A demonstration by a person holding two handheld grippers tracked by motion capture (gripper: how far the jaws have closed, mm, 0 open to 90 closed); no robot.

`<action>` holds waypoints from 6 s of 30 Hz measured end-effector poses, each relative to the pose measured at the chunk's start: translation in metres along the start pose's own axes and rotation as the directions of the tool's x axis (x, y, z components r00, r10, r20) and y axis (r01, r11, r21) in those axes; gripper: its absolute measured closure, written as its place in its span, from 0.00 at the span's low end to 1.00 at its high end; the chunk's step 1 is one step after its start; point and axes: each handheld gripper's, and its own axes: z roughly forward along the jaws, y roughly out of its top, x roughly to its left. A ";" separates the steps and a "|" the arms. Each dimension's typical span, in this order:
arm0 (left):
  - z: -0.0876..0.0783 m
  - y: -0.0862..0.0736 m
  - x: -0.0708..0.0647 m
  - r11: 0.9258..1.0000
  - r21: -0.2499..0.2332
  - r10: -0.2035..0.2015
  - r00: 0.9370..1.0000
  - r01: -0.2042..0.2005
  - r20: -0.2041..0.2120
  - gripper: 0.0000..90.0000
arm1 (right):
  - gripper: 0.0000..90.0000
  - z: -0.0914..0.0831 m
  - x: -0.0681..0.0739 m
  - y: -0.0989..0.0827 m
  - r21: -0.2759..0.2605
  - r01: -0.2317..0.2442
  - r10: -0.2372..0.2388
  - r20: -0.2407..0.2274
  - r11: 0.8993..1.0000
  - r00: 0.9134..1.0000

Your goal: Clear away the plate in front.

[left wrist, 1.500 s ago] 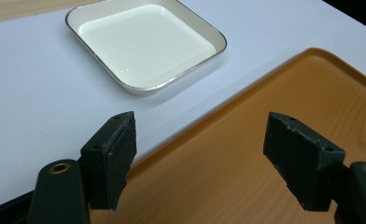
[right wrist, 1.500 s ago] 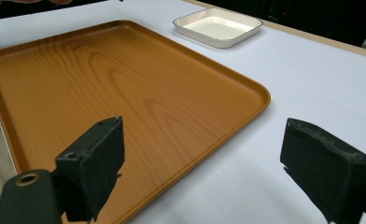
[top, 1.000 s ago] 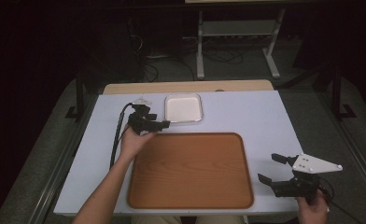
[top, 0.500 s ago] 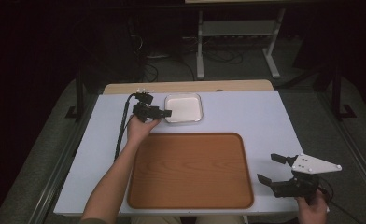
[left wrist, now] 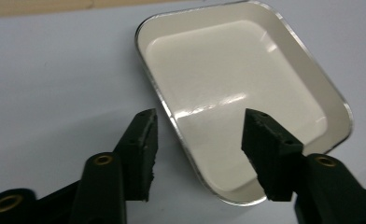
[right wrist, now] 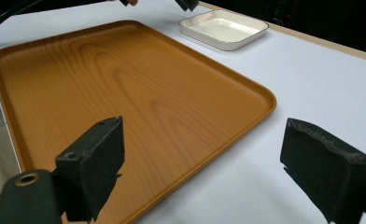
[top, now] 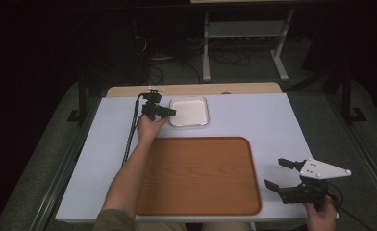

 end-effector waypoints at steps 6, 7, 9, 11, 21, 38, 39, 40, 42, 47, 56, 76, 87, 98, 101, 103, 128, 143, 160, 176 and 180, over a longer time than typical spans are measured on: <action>0.011 -0.004 0.008 0.998 0.027 -0.048 0.999 0.049 -0.010 0.63 | 0.14 0.000 0.000 0.000 -0.001 0.001 -0.001 -0.002 1.000 1.000; 0.012 -0.004 0.008 0.998 0.026 -0.056 0.998 0.056 -0.007 0.65 | 0.14 0.000 0.000 0.000 -0.001 0.001 -0.001 -0.002 1.000 1.000; 0.014 -0.004 0.009 0.997 0.026 -0.069 0.998 0.069 -0.001 0.68 | 0.14 0.000 0.000 0.000 -0.001 0.001 -0.001 -0.003 1.000 1.000; 0.016 -0.004 0.009 0.997 0.033 -0.068 0.998 0.068 -0.004 0.73 | 0.14 0.000 0.000 0.000 -0.001 0.001 -0.001 -0.003 1.000 1.000; 0.023 -0.007 0.012 0.990 0.041 -0.137 0.990 0.136 0.023 0.87 | 0.14 0.000 -0.001 0.000 -0.003 0.002 -0.002 -0.008 1.000 1.000; 0.025 -0.014 0.008 0.965 0.002 -0.262 0.963 0.263 0.056 0.98 | 0.14 -0.001 0.000 0.000 -0.014 -0.004 0.004 -0.006 1.000 1.000; 0.025 -0.015 0.009 0.963 -0.002 -0.270 0.961 0.270 0.061 0.98 | 0.14 -0.001 0.000 0.000 -0.014 -0.005 0.005 -0.005 1.000 1.000; 0.025 -0.015 0.010 0.961 -0.004 -0.275 0.959 0.275 0.065 0.98 | 0.14 -0.002 -0.001 0.000 -0.015 -0.007 0.007 -0.004 1.000 1.000; 0.023 -0.017 0.012 0.959 -0.009 -0.283 0.956 0.284 0.072 0.98 | 0.14 -0.002 -0.001 0.000 -0.018 -0.009 0.009 -0.003 1.000 1.000; 0.019 -0.019 0.017 0.957 -0.012 -0.288 0.954 0.290 0.078 0.98 | 0.14 -0.002 -0.001 0.000 -0.019 -0.013 0.013 0.000 1.000 1.000; 0.012 -0.018 0.019 0.956 -0.037 -0.287 0.953 0.292 0.096 0.98 | 0.14 -0.003 -0.002 -0.001 -0.022 -0.023 0.023 0.007 0.999 1.000; -0.017 -0.013 0.016 0.961 -0.100 -0.241 0.955 0.260 0.172 0.99 | 0.14 -0.004 -0.002 -0.002 -0.023 -0.023 0.023 0.011 0.999 1.000; -0.049 -0.021 0.019 0.954 -0.131 -0.239 0.950 0.268 0.202 0.98 | 0.14 -0.004 -0.001 -0.001 -0.018 -0.020 0.021 0.010 1.000 1.000; -0.072 -0.035 0.018 0.955 -0.153 -0.221 0.955 0.253 0.200 0.98 | 0.14 -0.003 0.001 0.000 -0.013 -0.017 0.017 0.010 1.000 1.000; -0.077 -0.038 0.015 0.957 -0.160 -0.209 0.956 0.244 0.207 0.98 | 0.14 -0.003 0.001 0.000 -0.009 -0.014 0.014 0.011 1.000 1.000; -0.079 -0.040 0.014 0.957 -0.161 -0.205 0.955 0.241 0.213 0.98 | 0.14 -0.003 0.002 0.000 -0.009 -0.014 0.014 0.012 1.000 1.000; -0.104 -0.061 0.000 0.962 -0.185 -0.146 0.953 0.199 0.265 0.98 | 0.14 -0.003 0.003 0.000 0.003 -0.011 0.010 0.026 1.000 1.000; -0.110 -0.078 -0.016 0.967 -0.189 -0.110 0.949 0.171 0.295 0.99 | 0.14 -0.003 0.003 0.001 0.003 -0.009 0.009 0.027 1.000 1.000; -0.106 -0.115 -0.023 0.973 -0.173 -0.101 0.956 0.152 0.274 0.98 | 0.14 -0.002 0.004 0.001 0.005 -0.006 0.006 0.026 1.000 1.000; -0.100 -0.141 -0.028 0.983 -0.151 -0.076 0.979 0.105 0.188 0.98 | 0.14 -0.001 0.004 0.001 0.012 -0.004 0.004 0.025 1.000 1.000; -0.099 -0.148 -0.029 0.985 -0.146 -0.068 0.984 0.092 0.163 0.98 | 0.14 -0.001 0.004 0.001 0.013 -0.003 0.003 0.025 1.000 1.000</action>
